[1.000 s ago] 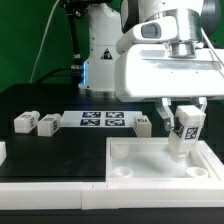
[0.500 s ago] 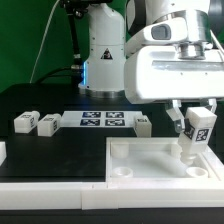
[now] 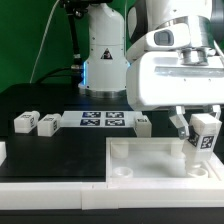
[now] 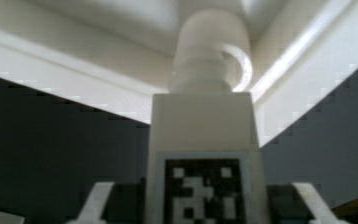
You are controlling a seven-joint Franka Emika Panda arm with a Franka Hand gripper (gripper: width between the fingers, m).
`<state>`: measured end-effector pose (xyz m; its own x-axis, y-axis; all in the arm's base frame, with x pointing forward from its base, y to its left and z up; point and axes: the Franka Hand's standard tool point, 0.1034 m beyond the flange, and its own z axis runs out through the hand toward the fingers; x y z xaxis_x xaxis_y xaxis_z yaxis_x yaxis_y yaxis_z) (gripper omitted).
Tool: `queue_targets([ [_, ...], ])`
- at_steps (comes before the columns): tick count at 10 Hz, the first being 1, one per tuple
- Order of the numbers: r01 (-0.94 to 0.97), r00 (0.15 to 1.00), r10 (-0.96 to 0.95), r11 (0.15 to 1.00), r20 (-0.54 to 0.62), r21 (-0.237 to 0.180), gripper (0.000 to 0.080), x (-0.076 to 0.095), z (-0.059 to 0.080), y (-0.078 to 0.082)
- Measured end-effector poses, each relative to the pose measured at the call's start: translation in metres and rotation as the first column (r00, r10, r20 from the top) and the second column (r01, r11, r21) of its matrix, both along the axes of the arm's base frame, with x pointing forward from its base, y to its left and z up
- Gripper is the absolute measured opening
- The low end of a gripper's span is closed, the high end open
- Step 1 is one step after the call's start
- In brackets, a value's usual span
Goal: Assemble one leg
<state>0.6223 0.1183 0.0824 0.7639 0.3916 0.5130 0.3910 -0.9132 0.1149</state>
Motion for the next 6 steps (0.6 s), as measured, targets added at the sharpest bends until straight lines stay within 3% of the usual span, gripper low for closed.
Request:
queue_targets([
  [3,0.000,0.998,-0.001,1.000,0.064,0.011,0.0290,-0.001,-0.006,0.000],
  [6,0.000,0.999,-0.001,1.000,0.043,0.008,0.0290,-0.005,-0.013,-0.001],
])
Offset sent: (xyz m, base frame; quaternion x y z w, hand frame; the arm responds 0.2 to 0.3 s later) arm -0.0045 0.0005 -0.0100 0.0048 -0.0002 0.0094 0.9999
